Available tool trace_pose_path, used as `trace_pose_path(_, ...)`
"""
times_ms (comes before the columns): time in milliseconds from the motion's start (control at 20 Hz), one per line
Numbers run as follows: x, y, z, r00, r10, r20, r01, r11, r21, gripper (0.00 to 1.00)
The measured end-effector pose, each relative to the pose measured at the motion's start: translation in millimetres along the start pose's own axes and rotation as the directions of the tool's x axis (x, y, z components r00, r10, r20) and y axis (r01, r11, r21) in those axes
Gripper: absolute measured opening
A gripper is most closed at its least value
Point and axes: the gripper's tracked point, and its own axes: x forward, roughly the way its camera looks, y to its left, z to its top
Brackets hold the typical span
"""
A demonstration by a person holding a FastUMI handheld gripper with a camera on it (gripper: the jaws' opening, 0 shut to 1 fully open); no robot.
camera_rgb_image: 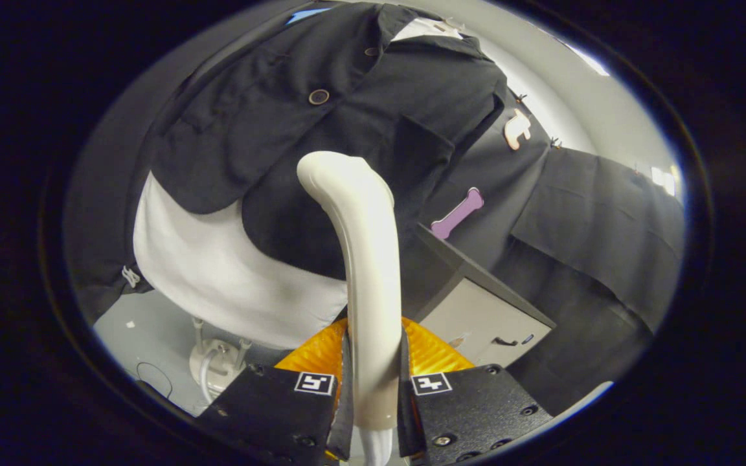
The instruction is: Iron the clothes twice with a garment steamer, once on the left side and once on the right side.
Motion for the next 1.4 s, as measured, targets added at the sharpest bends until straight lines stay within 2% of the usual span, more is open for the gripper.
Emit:
trace_pose_path(250, -3, 6, -26, 0.998, 0.036, -0.054, -0.034, 0.999, 0.034, 0.3)
trace_pose_path(400, -11, 8, -38, 0.992, 0.086, -0.087, -0.078, 0.993, 0.094, 0.29)
trace_pose_path(650, -42, -12, -22, 0.992, 0.097, -0.077, -0.082, 0.981, 0.178, 0.28)
trace_pose_path(950, -100, -37, 58, 0.997, 0.057, 0.055, -0.069, 0.97, 0.234, 0.28)
trace_pose_path(1200, -137, -54, 162, 0.982, -0.008, 0.188, -0.047, 0.957, 0.287, 0.28)
trace_pose_path(1400, -153, -67, 250, 0.955, -0.075, 0.287, -0.018, 0.951, 0.308, 0.28)
